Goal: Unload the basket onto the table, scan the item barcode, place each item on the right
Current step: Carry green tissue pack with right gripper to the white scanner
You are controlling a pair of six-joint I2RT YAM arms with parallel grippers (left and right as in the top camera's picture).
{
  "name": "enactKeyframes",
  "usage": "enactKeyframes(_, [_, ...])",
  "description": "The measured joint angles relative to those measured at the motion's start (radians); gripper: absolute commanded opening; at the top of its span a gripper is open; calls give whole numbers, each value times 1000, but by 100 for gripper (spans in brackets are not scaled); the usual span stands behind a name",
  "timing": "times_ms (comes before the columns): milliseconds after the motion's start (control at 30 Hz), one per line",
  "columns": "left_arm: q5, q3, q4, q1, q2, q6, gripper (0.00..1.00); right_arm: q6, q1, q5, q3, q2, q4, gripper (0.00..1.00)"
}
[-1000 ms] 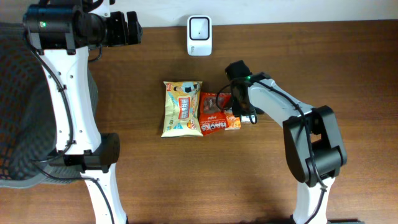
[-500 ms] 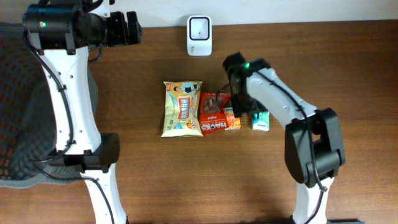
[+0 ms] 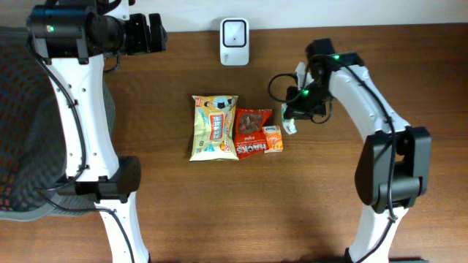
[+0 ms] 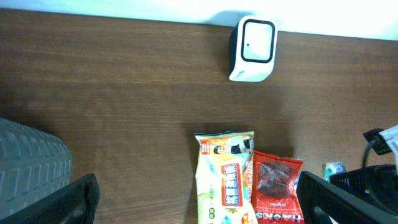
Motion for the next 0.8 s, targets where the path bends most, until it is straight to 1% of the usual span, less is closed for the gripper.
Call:
enactKeyframes(33, [0,0,0,0,0,0,99,-51,-33,-136,-20,0,18,4])
enactKeyframes(67, [0,0,0,0,0,0,99,-77,-53,-220,-45,0,47,4])
enactKeyframes(100, [0,0,1,0,0,0,99,-103,-84,-325,-101,-2,111,5])
enactKeyframes(133, [0,0,-1,0,0,0,99,-114,-126,-435,-195,1,184,10])
enactKeyframes(167, [0,0,0,0,0,0,99,-111,-156,-509,-298,-4,301,14])
enactKeyframes(200, [0,0,0,0,0,0,99,-103,-184,-540,-377,-1,351,25])
enactKeyframes(233, [0,0,0,0,0,0,99,-93,-228,-556,-447,2,365,35])
enactKeyframes(267, [0,0,0,0,0,0,99,-95,-265,-555,-470,2,370,52])
enactKeyframes(300, [0,0,0,0,0,0,99,-89,-307,-523,-476,2,350,59])
enactKeyframes(367, [0,0,0,0,0,0,99,-71,-380,-430,-476,2,312,60])
enactKeyframes(400, [0,0,0,0,0,0,99,-70,-400,-397,-462,2,255,61])
enactKeyframes(467, [0,0,1,0,0,0,99,-83,-420,-238,-359,6,93,61])
enactKeyframes(500, [0,0,1,0,0,0,99,-119,-414,-183,-259,10,-27,65])
enactKeyframes(533, [0,0,0,0,0,0,99,-137,-405,-166,-203,13,-89,65])
enactKeyframes(567, [0,0,-2,0,0,0,99,-157,-388,-155,-163,11,-108,65])
enactKeyframes(633, [0,0,0,0,0,0,99,-187,-325,-128,-147,11,-87,65])
enactKeyframes(667, [0,0,0,0,0,0,99,-185,-300,-112,-154,11,-56,65])
enactKeyframes(700, [0,0,0,0,0,0,99,-172,-262,-84,-180,11,13,64])
enactKeyframes(767, [0,0,0,0,0,0,99,-143,-225,-60,-231,10,88,57])
enactKeyframes(800, [0,0,0,0,0,0,99,-130,-214,-51,-265,10,97,54])
